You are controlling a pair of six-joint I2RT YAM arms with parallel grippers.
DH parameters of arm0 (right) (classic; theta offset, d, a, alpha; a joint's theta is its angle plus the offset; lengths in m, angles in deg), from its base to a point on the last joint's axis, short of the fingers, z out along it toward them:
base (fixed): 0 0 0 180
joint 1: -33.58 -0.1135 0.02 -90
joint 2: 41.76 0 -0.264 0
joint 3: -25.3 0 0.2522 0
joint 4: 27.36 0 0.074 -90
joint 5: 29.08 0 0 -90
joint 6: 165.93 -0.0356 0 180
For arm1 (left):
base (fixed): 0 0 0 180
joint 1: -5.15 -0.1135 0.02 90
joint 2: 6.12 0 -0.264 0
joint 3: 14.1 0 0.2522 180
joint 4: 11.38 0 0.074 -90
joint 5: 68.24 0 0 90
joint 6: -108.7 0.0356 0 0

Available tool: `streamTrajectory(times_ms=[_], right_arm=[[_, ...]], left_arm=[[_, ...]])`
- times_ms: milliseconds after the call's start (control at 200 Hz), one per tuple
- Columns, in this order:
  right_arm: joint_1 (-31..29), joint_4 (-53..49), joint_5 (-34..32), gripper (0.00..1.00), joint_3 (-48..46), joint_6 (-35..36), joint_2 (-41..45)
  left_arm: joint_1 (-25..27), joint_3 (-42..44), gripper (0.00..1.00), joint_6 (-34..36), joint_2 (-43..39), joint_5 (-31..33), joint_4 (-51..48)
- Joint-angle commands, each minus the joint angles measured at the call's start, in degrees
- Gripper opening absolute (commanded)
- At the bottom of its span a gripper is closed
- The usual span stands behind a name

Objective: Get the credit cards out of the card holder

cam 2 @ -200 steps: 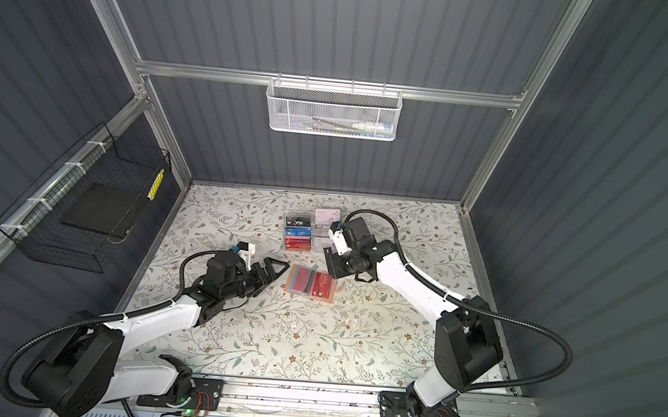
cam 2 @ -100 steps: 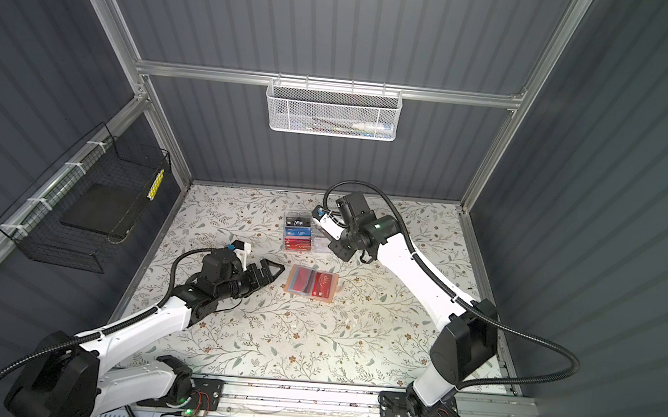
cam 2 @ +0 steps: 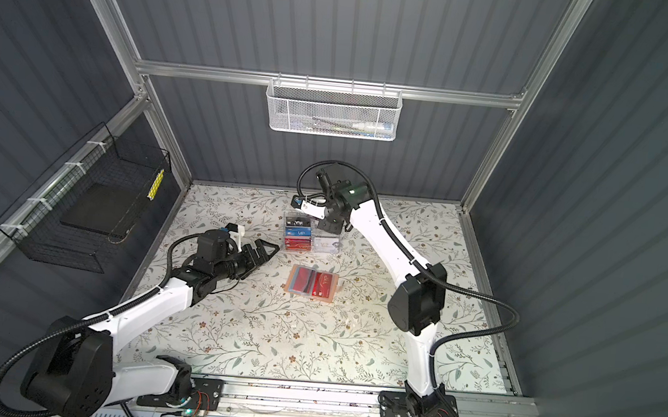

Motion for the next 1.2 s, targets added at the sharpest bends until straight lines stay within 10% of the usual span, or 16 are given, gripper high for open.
streamTrajectory(times_ms=[0, 1196], right_arm=[[-0.04, -4.11, 0.77, 0.00, 4.39, 5.58, -3.77], [4.73, 0.02, 3.21, 0.00, 13.37, 17.92, -18.65]], left_arm=[[-2.08, -0.53, 1.00, -0.84, 1.54, -4.35, 1.79], [-6.89, -3.66, 1.00, -1.20, 12.64, -7.34, 7.45]])
